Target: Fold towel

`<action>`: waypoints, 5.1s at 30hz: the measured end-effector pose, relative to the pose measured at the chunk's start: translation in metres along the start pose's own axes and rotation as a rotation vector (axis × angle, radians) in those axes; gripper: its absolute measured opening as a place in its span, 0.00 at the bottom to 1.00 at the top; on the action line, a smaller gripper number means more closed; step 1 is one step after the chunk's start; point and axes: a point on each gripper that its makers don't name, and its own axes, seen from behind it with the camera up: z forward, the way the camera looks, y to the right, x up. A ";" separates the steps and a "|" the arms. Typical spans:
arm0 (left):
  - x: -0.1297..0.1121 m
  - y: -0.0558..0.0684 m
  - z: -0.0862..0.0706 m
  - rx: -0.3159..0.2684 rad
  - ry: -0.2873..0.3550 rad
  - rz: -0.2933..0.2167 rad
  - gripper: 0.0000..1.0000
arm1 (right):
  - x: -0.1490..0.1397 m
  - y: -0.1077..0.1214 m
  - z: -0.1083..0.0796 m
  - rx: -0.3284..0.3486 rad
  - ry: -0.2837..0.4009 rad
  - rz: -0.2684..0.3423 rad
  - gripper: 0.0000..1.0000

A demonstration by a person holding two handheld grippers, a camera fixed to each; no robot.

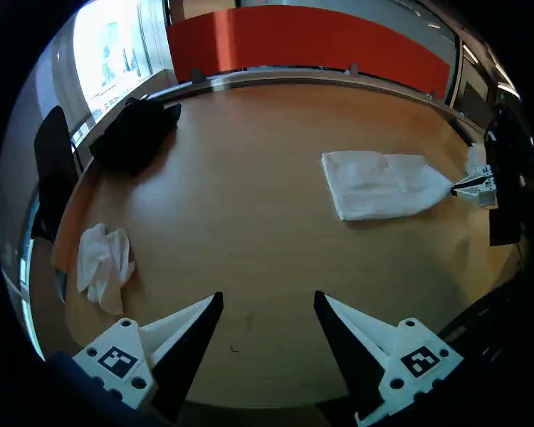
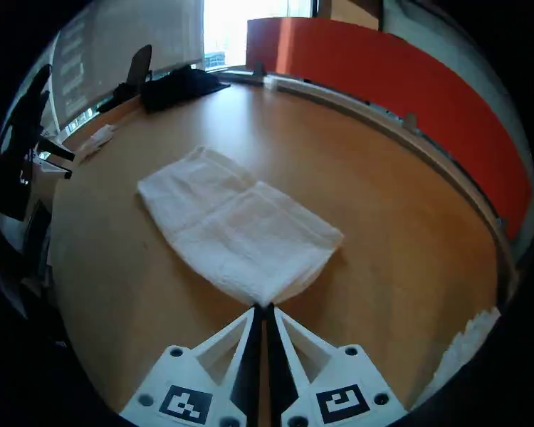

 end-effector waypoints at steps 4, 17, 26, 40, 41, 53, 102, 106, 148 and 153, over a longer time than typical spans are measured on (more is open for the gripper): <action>0.001 0.001 0.000 -0.001 0.001 0.000 0.94 | 0.018 0.002 -0.007 -0.012 0.028 -0.018 0.04; 0.004 -0.001 -0.001 0.004 0.009 0.001 0.95 | 0.044 0.010 -0.026 -0.042 0.073 -0.040 0.04; 0.004 0.000 -0.002 0.003 0.011 -0.010 0.95 | 0.063 0.005 -0.023 -0.023 0.097 -0.058 0.04; 0.004 -0.004 -0.009 0.008 0.020 -0.038 0.95 | 0.132 -0.049 0.006 0.092 0.164 -0.159 0.04; 0.004 -0.004 -0.010 0.008 0.021 -0.042 0.95 | 0.136 -0.054 0.009 0.103 0.167 -0.167 0.04; -0.004 -0.006 -0.019 0.015 0.027 -0.083 0.95 | 0.160 -0.121 0.049 0.230 0.152 -0.234 0.04; -0.012 -0.021 -0.025 0.039 0.025 -0.085 0.95 | 0.071 -0.114 0.059 0.154 0.022 -0.100 0.83; -0.013 -0.019 -0.025 0.037 0.023 -0.082 0.95 | 0.059 -0.110 0.060 0.143 0.000 -0.086 0.79; -0.002 -0.015 -0.024 0.021 0.052 -0.067 0.95 | 0.095 -0.092 0.038 0.113 0.053 -0.071 0.05; 0.008 -0.010 -0.023 0.007 0.071 -0.062 0.95 | 0.139 -0.078 0.019 0.100 0.114 -0.097 0.05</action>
